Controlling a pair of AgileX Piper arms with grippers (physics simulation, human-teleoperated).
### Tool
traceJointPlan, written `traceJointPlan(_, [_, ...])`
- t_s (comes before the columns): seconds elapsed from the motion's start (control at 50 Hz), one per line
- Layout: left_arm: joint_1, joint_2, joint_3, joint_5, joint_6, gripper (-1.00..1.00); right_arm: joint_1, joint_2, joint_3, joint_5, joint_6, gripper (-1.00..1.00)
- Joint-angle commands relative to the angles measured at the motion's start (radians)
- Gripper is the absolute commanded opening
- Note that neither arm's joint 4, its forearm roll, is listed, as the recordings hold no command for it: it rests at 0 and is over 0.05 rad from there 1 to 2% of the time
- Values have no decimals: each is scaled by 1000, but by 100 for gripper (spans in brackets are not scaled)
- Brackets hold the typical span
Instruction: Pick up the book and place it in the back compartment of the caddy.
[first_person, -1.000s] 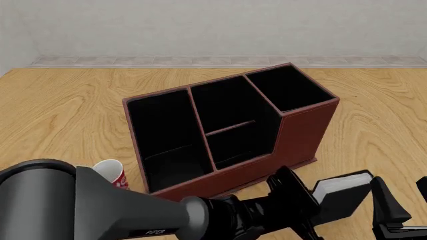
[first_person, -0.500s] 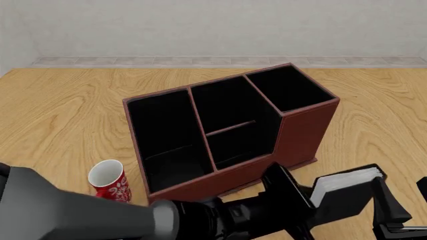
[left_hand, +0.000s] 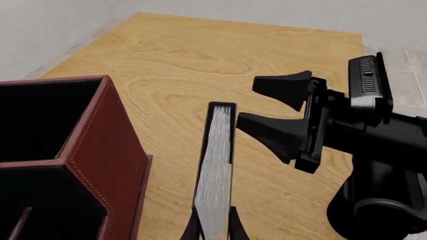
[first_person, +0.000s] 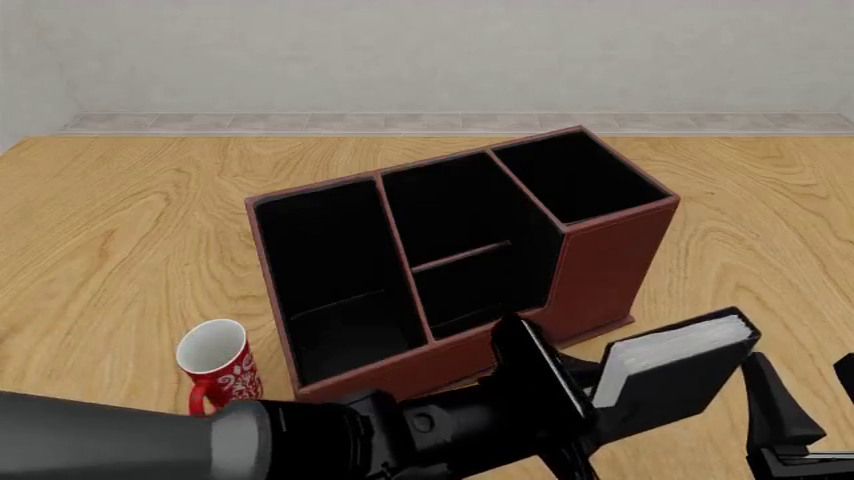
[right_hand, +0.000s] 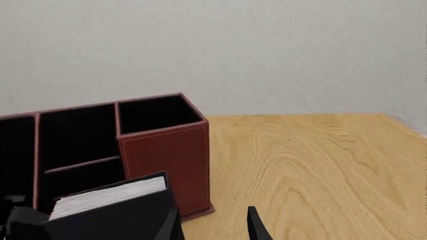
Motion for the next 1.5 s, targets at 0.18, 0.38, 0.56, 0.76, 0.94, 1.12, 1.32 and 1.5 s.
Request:
traceJointPlan(0.18, [23, -74, 32, 9, 25, -100, 0, 1, 2, 0, 0, 100])
traceJointPlan(0.38, [24, -108, 70, 4, 18, -100, 0, 1, 2, -1, 0, 100])
traceJointPlan(0.56, [40, -155, 109, 0, 28, -100, 0, 1, 2, 0, 0, 100])
traceJointPlan(0.76, [63, -198, 140, -6, 30, -100, 0, 0, 2, 1, 0, 100])
traceJointPlan(0.94, [94, -229, 138, 15, 5, -100, 0, 0, 2, 1, 0, 100])
traceJointPlan(1.12, [109, -371, 128, 111, 13, -100, 0, 1, 2, 1, 0, 100])
traceJointPlan(1.32, [136, -469, 68, 272, 66, -100, 0, 0, 1, 3, 0, 100])
traceJointPlan(1.5, [194, -514, 45, 340, 72, -100, 0, 0, 1, 2, 0, 100])
